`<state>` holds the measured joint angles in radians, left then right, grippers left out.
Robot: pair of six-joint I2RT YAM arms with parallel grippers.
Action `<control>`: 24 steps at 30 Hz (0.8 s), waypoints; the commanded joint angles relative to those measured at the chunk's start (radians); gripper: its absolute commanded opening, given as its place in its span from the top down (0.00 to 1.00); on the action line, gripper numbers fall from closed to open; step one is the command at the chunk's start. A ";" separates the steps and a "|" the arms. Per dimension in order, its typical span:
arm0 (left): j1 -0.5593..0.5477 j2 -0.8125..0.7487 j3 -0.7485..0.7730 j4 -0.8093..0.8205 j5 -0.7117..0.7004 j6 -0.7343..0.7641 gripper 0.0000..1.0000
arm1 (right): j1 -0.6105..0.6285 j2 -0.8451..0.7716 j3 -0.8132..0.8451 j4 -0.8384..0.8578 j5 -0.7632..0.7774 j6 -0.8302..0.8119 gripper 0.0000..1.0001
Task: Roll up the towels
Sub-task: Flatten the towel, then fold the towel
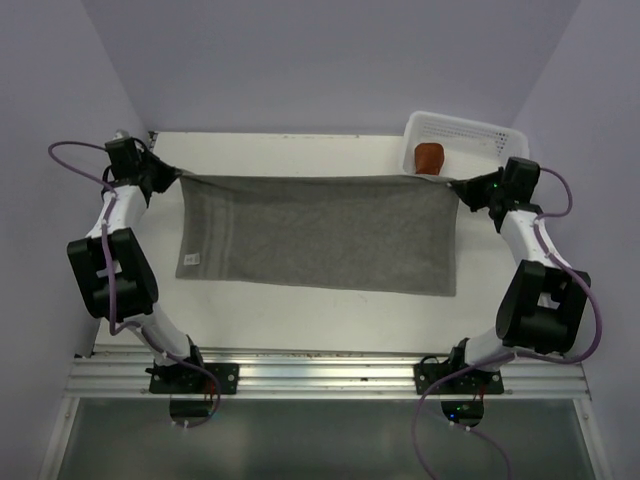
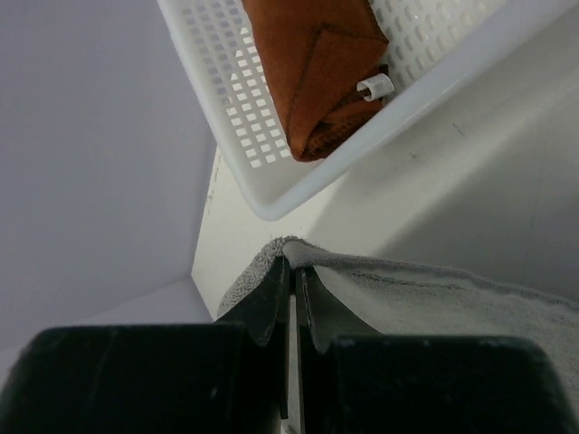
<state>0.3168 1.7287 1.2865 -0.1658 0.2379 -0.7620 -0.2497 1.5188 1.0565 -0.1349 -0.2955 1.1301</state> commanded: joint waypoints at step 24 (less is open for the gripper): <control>-0.010 -0.112 -0.122 0.052 0.070 0.081 1.00 | -0.101 0.023 -0.024 -0.012 -0.189 -0.131 1.00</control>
<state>0.2951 1.7210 1.1885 -0.1364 0.2951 -0.7128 -0.3180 1.5944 1.0153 -0.0784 -0.4156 1.0557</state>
